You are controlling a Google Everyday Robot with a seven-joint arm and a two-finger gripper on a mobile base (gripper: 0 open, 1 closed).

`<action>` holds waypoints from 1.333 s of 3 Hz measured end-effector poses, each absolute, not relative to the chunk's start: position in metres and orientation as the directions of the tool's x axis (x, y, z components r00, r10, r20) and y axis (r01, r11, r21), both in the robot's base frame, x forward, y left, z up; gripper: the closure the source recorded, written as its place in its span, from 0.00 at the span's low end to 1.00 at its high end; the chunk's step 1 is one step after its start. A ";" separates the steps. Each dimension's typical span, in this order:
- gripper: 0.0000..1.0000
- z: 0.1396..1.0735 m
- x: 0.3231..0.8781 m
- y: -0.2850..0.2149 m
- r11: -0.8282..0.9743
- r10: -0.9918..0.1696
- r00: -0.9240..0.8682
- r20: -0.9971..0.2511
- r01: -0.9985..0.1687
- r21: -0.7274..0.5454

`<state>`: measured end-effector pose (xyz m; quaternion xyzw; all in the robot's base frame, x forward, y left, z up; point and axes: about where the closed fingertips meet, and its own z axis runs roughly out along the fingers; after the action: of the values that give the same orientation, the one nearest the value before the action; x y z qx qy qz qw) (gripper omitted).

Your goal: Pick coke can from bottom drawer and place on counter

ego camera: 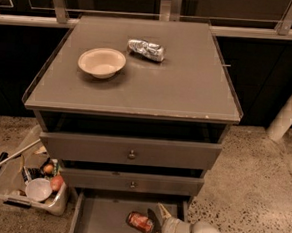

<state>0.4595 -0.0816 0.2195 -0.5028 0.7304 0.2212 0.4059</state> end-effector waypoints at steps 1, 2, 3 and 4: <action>0.00 0.195 0.464 -0.080 0.394 -0.568 -0.161 -0.807 -0.914 -0.095; 0.00 0.171 0.468 -0.080 0.399 -0.573 -0.175 -0.801 -0.913 -0.087; 0.00 0.152 0.468 -0.077 0.406 -0.568 -0.198 -0.799 -0.912 -0.063; 0.00 0.141 0.469 -0.073 0.415 -0.548 -0.218 -0.807 -0.909 -0.037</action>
Offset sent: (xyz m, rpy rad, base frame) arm 0.0156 -0.0041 -0.0772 -0.0381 0.0189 -0.0196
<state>0.4694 -0.0727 0.1407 -0.4887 0.7454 0.2312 0.3901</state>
